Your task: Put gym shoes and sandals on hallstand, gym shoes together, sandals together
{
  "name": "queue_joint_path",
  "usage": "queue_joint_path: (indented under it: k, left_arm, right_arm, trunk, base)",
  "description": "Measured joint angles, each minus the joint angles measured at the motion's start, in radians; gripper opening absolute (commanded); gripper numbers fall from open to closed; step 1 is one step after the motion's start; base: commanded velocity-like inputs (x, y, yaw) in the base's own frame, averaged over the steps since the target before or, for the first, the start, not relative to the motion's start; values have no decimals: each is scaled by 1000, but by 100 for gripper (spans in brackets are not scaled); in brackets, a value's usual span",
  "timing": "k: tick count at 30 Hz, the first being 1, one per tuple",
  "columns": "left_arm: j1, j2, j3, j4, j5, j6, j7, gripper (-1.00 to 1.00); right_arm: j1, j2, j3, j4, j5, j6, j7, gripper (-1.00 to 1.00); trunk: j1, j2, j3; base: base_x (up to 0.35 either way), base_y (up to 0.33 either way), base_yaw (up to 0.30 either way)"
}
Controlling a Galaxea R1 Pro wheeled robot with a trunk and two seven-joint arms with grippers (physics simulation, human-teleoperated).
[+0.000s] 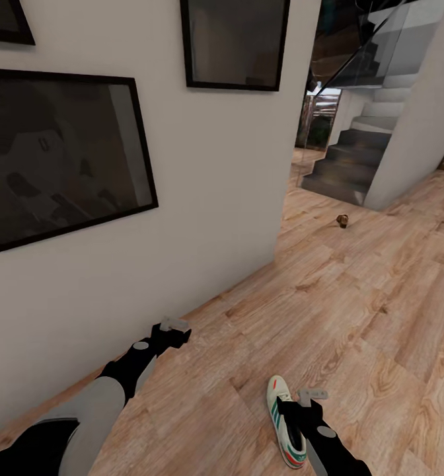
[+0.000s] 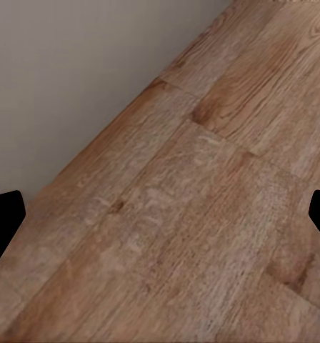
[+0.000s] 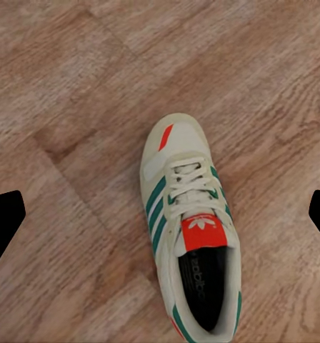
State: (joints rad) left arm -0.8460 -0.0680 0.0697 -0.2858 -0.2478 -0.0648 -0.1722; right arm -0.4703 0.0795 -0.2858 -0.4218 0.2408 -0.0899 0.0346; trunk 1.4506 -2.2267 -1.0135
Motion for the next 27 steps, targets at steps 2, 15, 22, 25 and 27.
queue_joint_path:
  k: [2, 15, 22, 25, 27]
  left_arm:
    - [0, -1, -2, 0, 0, 0, 0, 100]
    - [0, -3, -10, 0, 1, -1, -1, 100]
    - [-1, -3, -13, -1, 0, -1, 0, 100]
    - [-3, -4, -15, -3, 0, 0, 0, 100]
    - [-3, -5, -15, -3, 0, 0, 0, 100]
  right_arm:
    - [0, 0, 0, 0, 0, 0, 0, 100]
    - [0, -7, 0, -2, 2, -1, -6, 100]
    - [0, -8, -1, -4, 3, 0, -7, 100]
    - [0, -8, -1, -4, 3, 0, -7, 100]
    - [0, -8, -1, -4, 3, 0, -7, 100]
  trunk:
    - [0, 0, 0]
    - [0, 0, 0]
    - [0, 0, 0]
    - [0, 0, 0]
    - [0, 0, 0]
  base:
    - [9, 7, 2]
    - [137, -54, 0]
    - [28, -13, 0]
    - [7, -3, 0]
    - [4, -2, 0]
